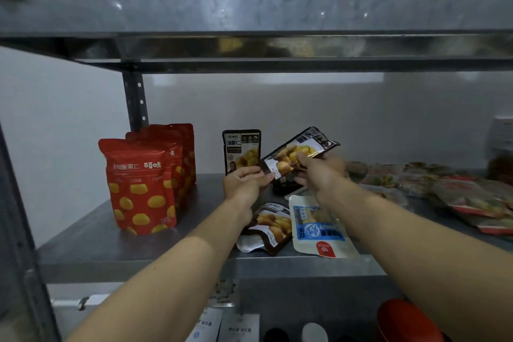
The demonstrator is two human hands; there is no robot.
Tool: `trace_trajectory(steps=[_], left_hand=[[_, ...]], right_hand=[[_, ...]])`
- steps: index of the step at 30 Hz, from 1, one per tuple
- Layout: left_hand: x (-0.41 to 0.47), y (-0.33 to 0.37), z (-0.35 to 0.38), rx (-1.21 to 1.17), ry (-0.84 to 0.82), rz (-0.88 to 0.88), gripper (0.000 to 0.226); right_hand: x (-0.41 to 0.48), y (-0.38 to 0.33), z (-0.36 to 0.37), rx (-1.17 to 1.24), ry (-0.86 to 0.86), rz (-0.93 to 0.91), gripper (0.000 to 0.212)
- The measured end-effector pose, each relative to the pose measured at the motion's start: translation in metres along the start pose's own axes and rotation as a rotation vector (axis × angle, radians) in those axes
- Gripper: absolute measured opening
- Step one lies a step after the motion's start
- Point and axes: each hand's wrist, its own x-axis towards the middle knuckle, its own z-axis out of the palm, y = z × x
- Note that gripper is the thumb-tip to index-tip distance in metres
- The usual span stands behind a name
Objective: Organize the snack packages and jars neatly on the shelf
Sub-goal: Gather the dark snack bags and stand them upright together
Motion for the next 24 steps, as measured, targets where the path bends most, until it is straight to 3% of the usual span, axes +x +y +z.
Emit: trace_trajectory(steps=[4, 10, 14, 19, 24], left_hand=[[0.004, 0.001, -0.020, 0.104, -0.084, 0.018, 0.051], [0.014, 0.010, -0.047, 0.338, -0.118, 0.250, 0.055], [0.026, 0.004, -0.056, 0.363, -0.163, 0.297, 0.044], [0.046, -0.014, -0.061, 0.410, -0.063, 0.306, 0.038], [0.063, -0.026, -0.064, 0.460, -0.063, 0.276, 0.031]], right_hand=[[0.000, -0.003, 0.006, -0.018, -0.118, -0.061, 0.016], [0.003, -0.003, 0.020, -0.161, -0.233, -0.145, 0.019], [0.012, 0.006, 0.036, -0.256, -0.292, -0.177, 0.022], [0.028, 0.023, 0.057, -0.266, -0.323, -0.177, 0.019], [0.041, 0.037, 0.075, -0.301, -0.329, -0.170, 0.016]])
